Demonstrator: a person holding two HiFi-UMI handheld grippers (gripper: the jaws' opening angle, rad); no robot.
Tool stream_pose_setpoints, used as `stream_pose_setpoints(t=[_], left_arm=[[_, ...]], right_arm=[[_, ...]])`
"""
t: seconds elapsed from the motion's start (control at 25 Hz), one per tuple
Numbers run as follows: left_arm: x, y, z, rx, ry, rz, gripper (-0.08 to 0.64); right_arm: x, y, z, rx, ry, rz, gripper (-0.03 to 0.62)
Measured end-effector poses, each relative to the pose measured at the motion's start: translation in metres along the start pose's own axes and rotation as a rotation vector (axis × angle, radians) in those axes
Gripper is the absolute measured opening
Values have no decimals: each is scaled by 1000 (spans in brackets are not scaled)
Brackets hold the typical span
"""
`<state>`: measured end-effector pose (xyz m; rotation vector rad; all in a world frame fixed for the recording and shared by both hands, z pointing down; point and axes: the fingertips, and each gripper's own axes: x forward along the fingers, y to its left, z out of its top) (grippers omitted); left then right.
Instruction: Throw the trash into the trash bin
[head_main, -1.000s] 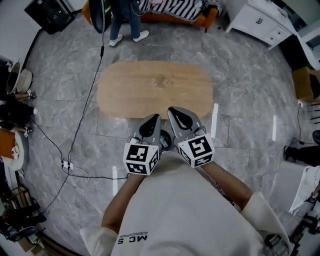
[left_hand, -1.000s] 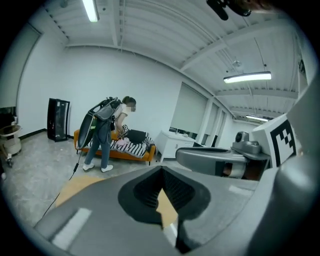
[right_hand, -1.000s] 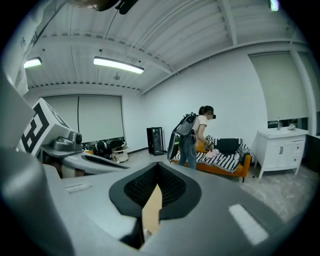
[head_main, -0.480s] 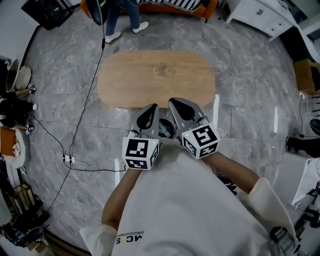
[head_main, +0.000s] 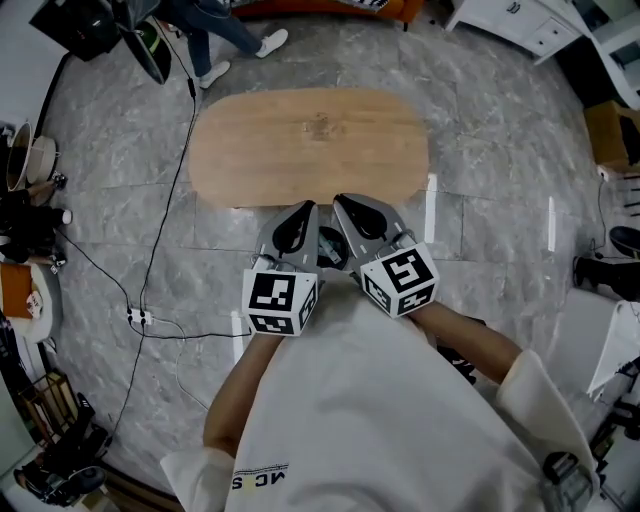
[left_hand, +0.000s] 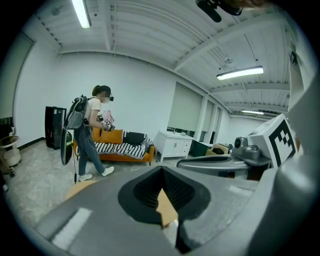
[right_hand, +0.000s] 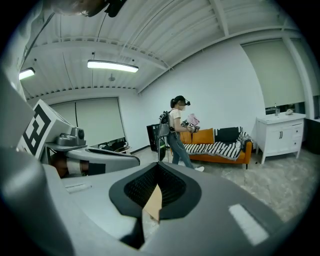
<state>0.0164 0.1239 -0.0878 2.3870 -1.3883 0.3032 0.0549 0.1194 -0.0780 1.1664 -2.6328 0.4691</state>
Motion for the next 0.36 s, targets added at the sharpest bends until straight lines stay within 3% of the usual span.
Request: stream_pose_setpoints(t=[0.36], left_arm=[[-1, -5, 1, 11, -4, 4, 0]], right_arm=[[-3, -8, -6, 45, 14, -5, 21]])
